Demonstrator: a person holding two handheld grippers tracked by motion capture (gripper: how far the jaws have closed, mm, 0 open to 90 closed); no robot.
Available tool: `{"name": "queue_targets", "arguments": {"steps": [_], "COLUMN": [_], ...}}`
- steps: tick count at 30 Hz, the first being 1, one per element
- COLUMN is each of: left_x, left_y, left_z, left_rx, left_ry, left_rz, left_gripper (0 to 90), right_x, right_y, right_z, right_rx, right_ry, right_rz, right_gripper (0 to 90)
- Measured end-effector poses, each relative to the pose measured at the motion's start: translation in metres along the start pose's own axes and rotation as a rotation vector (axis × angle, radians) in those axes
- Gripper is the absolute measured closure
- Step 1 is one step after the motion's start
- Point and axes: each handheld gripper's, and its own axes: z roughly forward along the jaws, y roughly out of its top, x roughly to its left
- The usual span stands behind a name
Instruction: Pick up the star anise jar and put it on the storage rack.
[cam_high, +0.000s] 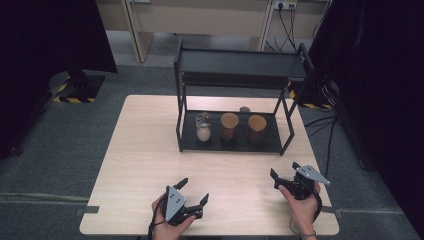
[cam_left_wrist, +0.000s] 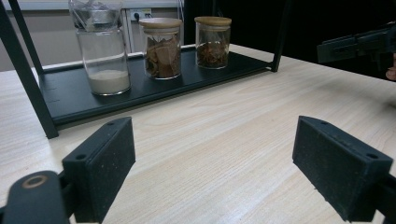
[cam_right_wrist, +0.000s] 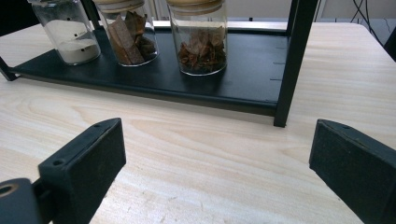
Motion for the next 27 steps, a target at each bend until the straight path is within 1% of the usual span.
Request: {"name": "queue_targets", "arguments": {"steps": [15, 27], "left_x": [0.0000, -0.0001], "left_y": [0.0000, 0.0000], "left_z": [-0.0001, -0.0001], "left_rx": [-0.001, 0.000], "left_ry": [0.000, 0.000], "left_rz": [0.000, 0.002], "left_gripper": [12.8, 12.8], "right_x": [-0.0045, -0.0038], "right_y": [-0.0057, -0.0095], "right_z": [-0.0061, -0.0103], "right_rx": [0.000, -0.008], "right_ry": [-0.009, -0.010], "right_rz": [0.008, 0.002], "right_gripper": [4.1, 4.1]}}
